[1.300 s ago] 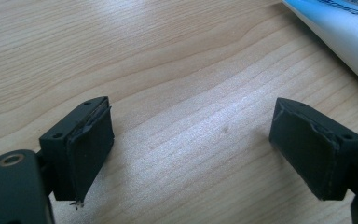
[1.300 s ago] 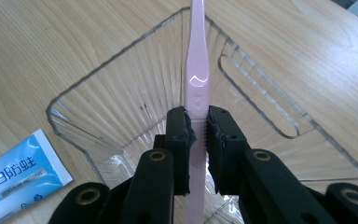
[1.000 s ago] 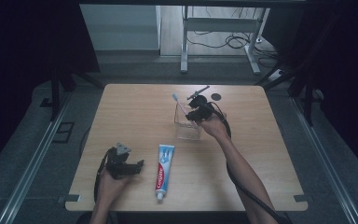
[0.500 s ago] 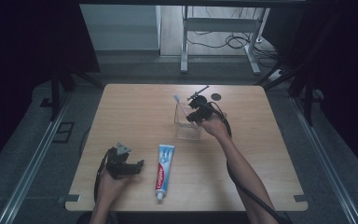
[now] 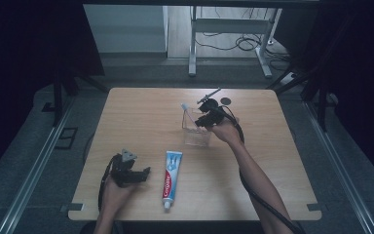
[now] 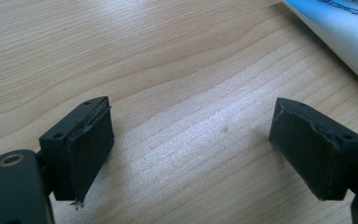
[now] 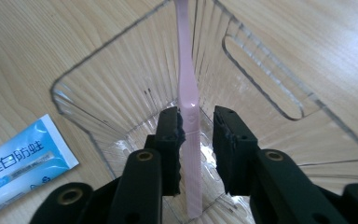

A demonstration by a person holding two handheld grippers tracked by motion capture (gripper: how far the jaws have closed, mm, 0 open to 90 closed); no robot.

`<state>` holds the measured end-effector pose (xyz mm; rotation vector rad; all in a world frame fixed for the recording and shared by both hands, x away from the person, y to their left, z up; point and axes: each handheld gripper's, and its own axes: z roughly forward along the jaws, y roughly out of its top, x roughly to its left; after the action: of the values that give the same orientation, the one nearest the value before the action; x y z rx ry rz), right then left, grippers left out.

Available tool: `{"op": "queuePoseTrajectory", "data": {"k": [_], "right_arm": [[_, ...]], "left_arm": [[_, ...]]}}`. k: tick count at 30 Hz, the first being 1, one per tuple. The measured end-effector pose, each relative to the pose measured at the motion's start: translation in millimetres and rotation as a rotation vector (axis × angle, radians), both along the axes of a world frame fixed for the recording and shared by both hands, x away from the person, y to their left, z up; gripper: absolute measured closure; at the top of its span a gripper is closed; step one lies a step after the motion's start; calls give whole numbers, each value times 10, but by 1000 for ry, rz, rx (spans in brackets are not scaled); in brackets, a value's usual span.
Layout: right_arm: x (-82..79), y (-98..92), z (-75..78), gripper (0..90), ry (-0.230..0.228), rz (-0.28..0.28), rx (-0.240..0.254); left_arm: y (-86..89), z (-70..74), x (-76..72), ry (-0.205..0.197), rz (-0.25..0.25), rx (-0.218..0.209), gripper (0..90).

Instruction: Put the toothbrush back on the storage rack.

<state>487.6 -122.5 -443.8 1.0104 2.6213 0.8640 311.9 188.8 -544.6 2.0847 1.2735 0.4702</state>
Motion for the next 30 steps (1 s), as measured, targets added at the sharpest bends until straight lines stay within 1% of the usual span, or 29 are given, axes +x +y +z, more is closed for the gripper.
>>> {"op": "queuePoseTrajectory", "data": {"k": [7,10,18,22,25,28,30], "right_arm": [[-91,-1,154,593,-22,17,17],[-139,7,203,546,-23,28,7],[-242,-10,336,416,-35,40,11],[-300,-49,394,344,-55,42,17],[-339,-93,423,308,-63,44,18],[-375,-131,437,256,-70,43,11],[-402,-170,445,220,-83,39,12]], "left_arm": [[-1,0,-1,0,1,-1,136],[-2,0,-1,0,1,-1,136],[-2,0,-2,-1,1,0,136],[-2,0,-1,0,1,0,136],[-3,0,-2,0,2,-1,137],[-2,1,-2,0,1,1,137],[-3,1,-2,0,2,0,137]]}}
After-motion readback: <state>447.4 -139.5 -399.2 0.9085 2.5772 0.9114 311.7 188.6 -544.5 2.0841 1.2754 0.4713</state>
